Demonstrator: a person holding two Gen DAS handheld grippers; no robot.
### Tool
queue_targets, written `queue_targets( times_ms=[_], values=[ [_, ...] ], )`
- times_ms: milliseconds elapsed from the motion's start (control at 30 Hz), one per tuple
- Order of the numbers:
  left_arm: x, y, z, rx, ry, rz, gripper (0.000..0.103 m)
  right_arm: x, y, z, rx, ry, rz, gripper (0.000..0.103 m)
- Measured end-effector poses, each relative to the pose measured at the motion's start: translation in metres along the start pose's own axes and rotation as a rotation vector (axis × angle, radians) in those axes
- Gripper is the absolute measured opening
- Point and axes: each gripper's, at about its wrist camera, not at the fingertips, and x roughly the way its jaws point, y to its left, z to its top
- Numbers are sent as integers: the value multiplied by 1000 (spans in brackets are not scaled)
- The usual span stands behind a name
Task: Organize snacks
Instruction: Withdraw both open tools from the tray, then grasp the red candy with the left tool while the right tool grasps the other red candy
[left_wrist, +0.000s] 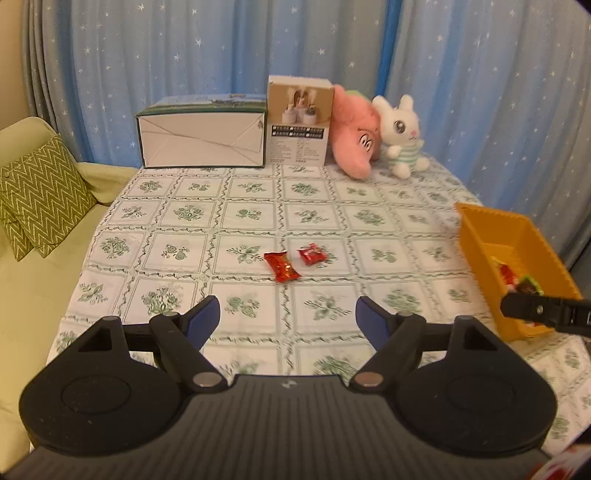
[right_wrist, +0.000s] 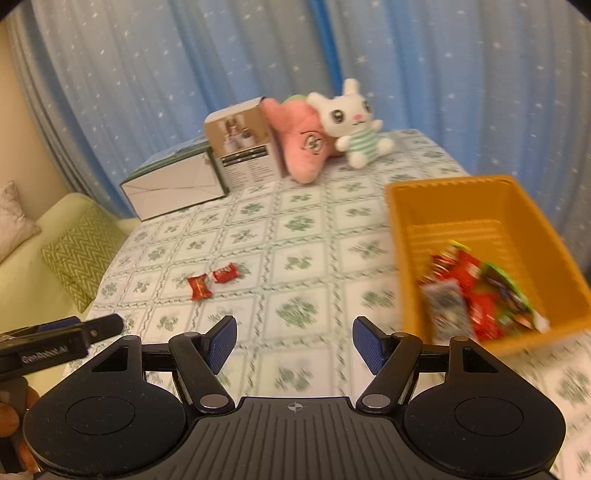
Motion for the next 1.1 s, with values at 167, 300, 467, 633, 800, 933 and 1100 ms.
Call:
queue_targets(
  times_ms=[167,300,467,633,800,933,1100],
  values=[
    [40,9,6,1,17,2,78,47,9,7,-32,16,-6,69],
    [76,14,10,11,29,14,69,83,9,8,-57,40,-5,69],
    [112,21,7,7,23,8,63,120,11,14,-91,60,-7,69],
    [137,24,9,-30,45,-40,57,151,4,22,-74,84,-8,69],
    [161,20,16,-3,71,-49,43,174,4,31,-75,109,3,69],
    [172,22,18,-26,79,-73,39,186,9,38,-116,108,12,69],
    [185,19,17,9,94,-84,34,193,16,43,-150,87,9,69]
  ],
)
